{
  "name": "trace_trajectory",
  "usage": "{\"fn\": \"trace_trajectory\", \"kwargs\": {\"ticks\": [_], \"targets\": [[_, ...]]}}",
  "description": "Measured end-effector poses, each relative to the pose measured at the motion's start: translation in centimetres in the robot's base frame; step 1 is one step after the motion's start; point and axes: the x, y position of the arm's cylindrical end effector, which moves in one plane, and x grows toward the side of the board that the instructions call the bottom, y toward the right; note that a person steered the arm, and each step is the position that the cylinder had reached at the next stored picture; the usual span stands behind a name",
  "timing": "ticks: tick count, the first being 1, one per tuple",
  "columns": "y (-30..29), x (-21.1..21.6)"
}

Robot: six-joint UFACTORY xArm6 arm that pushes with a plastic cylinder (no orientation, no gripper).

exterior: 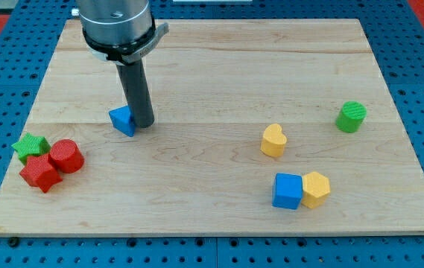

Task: Move blue triangle into green star

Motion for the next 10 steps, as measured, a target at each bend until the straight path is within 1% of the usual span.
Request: {"fn": "trace_trajectory", "kwargs": {"ticks": [1, 2, 3, 4, 5, 7, 8, 9, 10], "targets": [[-0.3, -0.8], [-3.4, -0.9], [-4.3, -0.9], [-7.1, 0.7], [-10.5, 1.0], [-10.7, -1.1], [-13.9, -1.1], [-15.6, -0.8], [-15.6, 1.1]]}}
